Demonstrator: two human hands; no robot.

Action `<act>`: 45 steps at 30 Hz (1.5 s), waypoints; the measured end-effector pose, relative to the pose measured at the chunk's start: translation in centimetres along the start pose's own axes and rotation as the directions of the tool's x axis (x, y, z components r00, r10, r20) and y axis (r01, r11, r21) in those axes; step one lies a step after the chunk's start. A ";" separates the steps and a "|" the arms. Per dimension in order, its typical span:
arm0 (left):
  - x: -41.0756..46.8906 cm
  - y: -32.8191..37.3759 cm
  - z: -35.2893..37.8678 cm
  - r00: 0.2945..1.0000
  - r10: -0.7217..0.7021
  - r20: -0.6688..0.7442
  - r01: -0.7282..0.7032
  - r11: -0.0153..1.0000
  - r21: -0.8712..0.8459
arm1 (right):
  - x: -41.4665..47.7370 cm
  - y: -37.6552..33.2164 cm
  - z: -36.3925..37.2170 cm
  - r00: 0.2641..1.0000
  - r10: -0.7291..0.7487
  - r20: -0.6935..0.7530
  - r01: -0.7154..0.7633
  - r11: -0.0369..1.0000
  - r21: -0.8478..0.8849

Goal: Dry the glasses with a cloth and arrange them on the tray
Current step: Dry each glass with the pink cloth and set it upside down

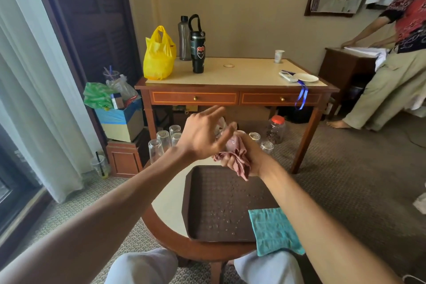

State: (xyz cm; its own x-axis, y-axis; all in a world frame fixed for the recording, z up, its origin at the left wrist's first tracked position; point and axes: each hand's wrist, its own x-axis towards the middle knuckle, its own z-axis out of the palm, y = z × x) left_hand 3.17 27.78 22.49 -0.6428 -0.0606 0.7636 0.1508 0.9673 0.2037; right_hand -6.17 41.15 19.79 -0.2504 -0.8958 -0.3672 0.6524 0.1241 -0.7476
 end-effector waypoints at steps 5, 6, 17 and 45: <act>-1.0 -1.0 0.8 0.991 -0.129 -0.036 0.126 0.989 -0.075 | 0.5 0.2 1.1 0.985 -0.063 -0.162 0.057 0.997 -0.044; -1.2 -1.4 1.0 0.974 -0.224 -0.044 0.213 0.962 -0.171 | 0.7 0.3 1.7 0.963 -0.146 -0.227 0.130 0.988 -0.086; -0.2 -1.2 0.5 0.172 -0.858 0.483 0.846 -0.122 -0.519 | 3.4 0.4 2.1 0.506 -0.857 -0.101 0.343 0.307 -0.888; 0.6 0.0 -0.7 0.570 -0.807 0.153 0.765 0.453 -0.458 | 2.7 0.9 2.3 0.577 -0.800 -0.167 0.577 0.543 -0.610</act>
State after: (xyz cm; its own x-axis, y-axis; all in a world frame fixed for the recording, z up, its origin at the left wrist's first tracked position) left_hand 3.26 27.61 23.39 -0.6033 -0.7776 0.1772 -0.0791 0.2795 0.9569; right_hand -4.63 37.83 19.38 -0.7854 -0.5447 0.2940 -0.2264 -0.1893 -0.9555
